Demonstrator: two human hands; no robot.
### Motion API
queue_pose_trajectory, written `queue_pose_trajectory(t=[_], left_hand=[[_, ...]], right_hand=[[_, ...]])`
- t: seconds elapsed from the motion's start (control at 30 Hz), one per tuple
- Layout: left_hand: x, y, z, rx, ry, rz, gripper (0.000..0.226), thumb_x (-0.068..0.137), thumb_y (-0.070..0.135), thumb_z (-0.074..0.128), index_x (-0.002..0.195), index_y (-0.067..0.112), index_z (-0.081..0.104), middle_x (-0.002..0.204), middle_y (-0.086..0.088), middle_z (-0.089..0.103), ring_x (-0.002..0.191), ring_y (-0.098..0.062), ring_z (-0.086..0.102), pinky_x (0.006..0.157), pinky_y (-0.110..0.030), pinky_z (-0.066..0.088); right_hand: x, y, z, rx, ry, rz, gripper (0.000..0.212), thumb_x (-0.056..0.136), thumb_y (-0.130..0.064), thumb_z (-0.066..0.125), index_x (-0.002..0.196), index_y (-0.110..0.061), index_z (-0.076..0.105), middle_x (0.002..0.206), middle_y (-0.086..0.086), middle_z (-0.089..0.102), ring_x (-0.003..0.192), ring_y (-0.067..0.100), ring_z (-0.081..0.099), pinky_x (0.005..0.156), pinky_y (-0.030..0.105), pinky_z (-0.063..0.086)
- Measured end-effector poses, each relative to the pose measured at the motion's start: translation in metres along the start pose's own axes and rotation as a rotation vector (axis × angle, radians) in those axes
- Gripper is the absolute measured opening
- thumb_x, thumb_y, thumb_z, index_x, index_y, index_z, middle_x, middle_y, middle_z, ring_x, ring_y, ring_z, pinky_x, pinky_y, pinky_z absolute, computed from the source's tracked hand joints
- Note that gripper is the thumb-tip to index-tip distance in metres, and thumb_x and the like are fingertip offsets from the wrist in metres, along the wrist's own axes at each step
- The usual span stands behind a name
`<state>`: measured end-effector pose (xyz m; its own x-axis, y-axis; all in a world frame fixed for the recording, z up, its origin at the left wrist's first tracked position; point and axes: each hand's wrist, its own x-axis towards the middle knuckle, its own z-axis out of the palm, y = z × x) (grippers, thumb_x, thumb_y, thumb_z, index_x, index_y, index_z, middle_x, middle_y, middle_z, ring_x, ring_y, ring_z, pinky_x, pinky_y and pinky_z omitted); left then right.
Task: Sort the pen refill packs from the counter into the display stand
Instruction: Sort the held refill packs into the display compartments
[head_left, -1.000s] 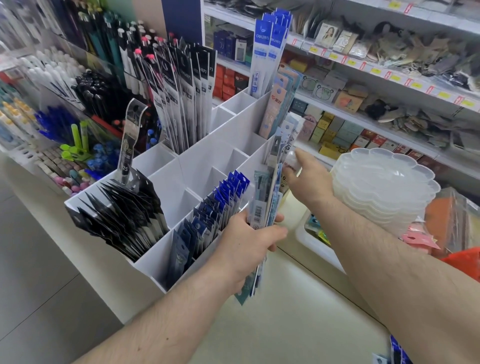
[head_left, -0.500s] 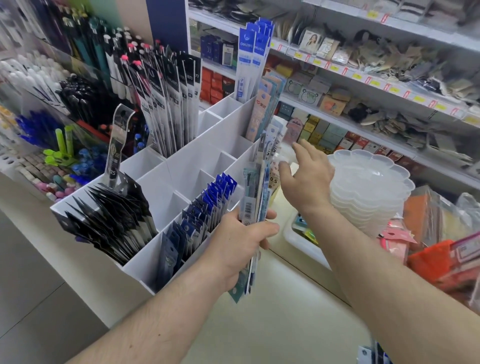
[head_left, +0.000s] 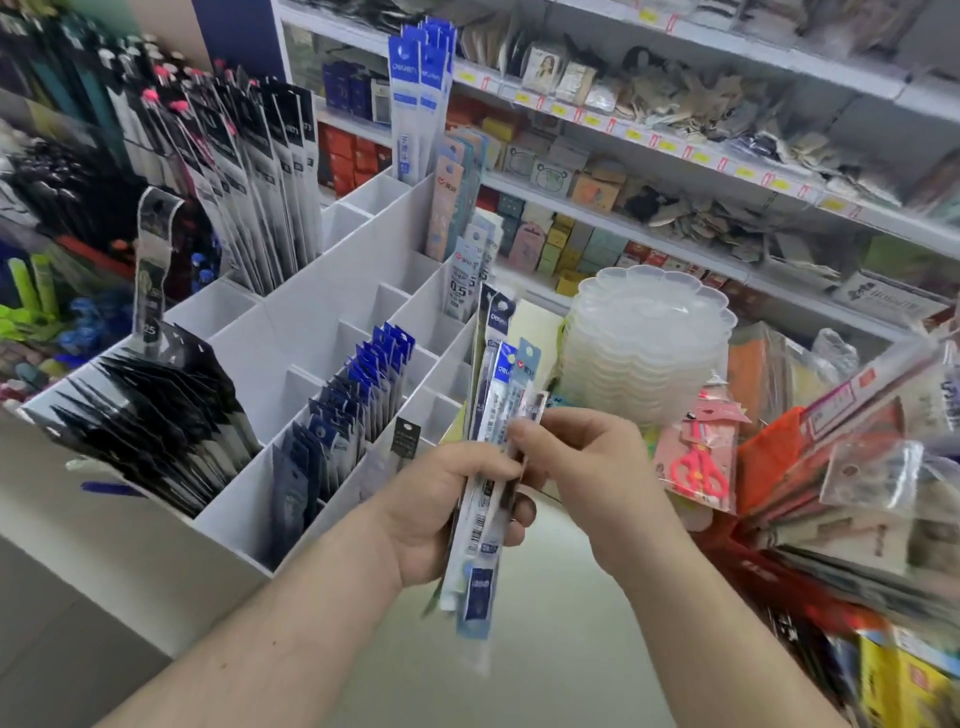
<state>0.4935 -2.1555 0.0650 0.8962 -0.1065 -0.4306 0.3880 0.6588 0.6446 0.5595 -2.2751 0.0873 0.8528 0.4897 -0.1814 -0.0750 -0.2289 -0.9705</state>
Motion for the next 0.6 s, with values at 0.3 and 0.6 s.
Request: queue_pose_trajectory(t=[0.3,0.6], left_hand=[[-0.008,-0.013,0.003,0.048,-0.027,0.072,0.023,0.067,0.003,0.059,0.075,0.011,0.079,0.074,-0.012,0.069,0.063,-0.024,0.069,0.060,-0.033,0.060],[-0.011,-0.019,0.006,0.170,0.116,0.120,0.021,0.083,-0.002,0.065,0.101,0.006,0.072,0.080,-0.015,0.072,0.066,-0.024,0.070,0.058,-0.034,0.057]], right_hand=[[-0.018,0.017,-0.009,0.138,0.159,0.096,0.010,0.090,-0.016,0.071,0.093,-0.007,0.068,0.077,0.009,0.066,0.063,0.018,0.056,0.065,0.040,0.046],[-0.040,0.016,-0.008,0.042,0.036,0.014,0.015,0.092,-0.006,0.067,0.084,-0.018,0.074,0.080,-0.002,0.076,0.068,0.004,0.064,0.059,0.015,0.047]])
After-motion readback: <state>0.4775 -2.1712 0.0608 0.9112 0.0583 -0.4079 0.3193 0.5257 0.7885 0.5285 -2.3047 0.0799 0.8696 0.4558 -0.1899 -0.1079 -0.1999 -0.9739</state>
